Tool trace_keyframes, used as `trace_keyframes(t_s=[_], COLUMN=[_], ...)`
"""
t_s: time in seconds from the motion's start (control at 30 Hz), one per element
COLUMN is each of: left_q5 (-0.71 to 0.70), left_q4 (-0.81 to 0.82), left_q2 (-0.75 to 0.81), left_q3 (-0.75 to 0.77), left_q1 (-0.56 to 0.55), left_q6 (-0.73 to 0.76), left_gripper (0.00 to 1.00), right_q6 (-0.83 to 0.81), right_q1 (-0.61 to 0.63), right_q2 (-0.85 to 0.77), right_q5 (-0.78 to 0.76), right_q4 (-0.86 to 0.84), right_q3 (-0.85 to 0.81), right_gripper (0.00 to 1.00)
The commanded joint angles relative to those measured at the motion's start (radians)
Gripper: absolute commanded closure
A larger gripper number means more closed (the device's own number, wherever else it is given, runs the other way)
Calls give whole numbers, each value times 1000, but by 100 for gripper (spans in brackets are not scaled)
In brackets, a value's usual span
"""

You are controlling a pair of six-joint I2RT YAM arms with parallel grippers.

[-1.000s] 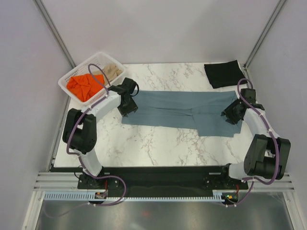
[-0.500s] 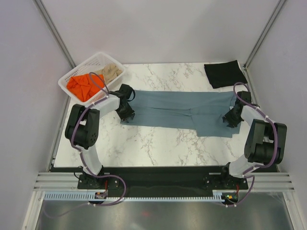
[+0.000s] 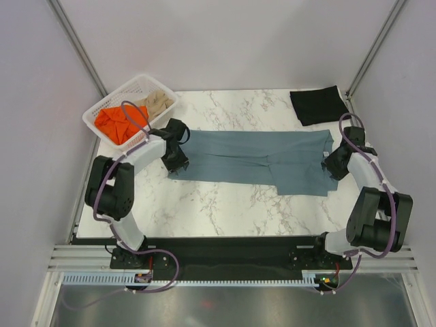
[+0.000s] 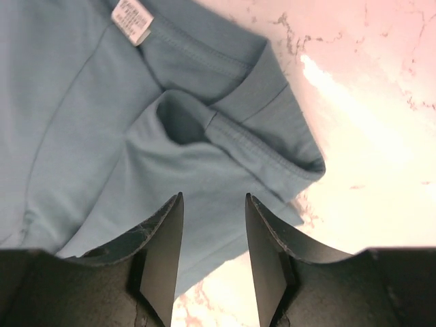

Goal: Fold and stack the t-shirts
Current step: Fold the tshirt

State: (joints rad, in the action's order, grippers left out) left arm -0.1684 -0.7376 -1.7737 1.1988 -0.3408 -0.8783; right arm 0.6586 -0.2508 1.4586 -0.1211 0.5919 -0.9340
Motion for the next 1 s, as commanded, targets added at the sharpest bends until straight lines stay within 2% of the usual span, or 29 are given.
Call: trace_keyframes(t_s=[0.0,0.1,0.17,0.3,0.33,0.43,0.53,0.67,0.9,0.97], left_q5=[58,150,300,528,632,769,744,742,661,636], left_q4=[-25,-3,61,199,230,400,461,535,880,909], left_q2=[135,192,252,348,362,379,346,280,151,79], left_q3=[88,127,93,4,-17,-105,-127,-137,-211,-191], left_q1=[-17,-55,-69,-70,-70,-105,-228,-308,-466,-507], left_q6=[108,264,354,398,386,316,303,277,151,136], left_gripper=[55,55,55,54,54,55,54,55,57,58], right_q6=[16,32,42,91,102,122,122,134,138,138], right_q1=[-2,-2,-2,-2,-2,-2,-1,-2,-4,-2], right_q2=[-86,-156,-199,-253,-259,-264,-267,-259,-261,-283], right_q5=[75,118,118,152,149,127,35,15,-55,-61], right_q4=[75,75,77,59,48,22,-6,-67,-113,-147], right_q3=[-11,70,124,204,218,254,281,334,373,392], right_gripper=[50,50,50,50,51,52,53,53,57,58])
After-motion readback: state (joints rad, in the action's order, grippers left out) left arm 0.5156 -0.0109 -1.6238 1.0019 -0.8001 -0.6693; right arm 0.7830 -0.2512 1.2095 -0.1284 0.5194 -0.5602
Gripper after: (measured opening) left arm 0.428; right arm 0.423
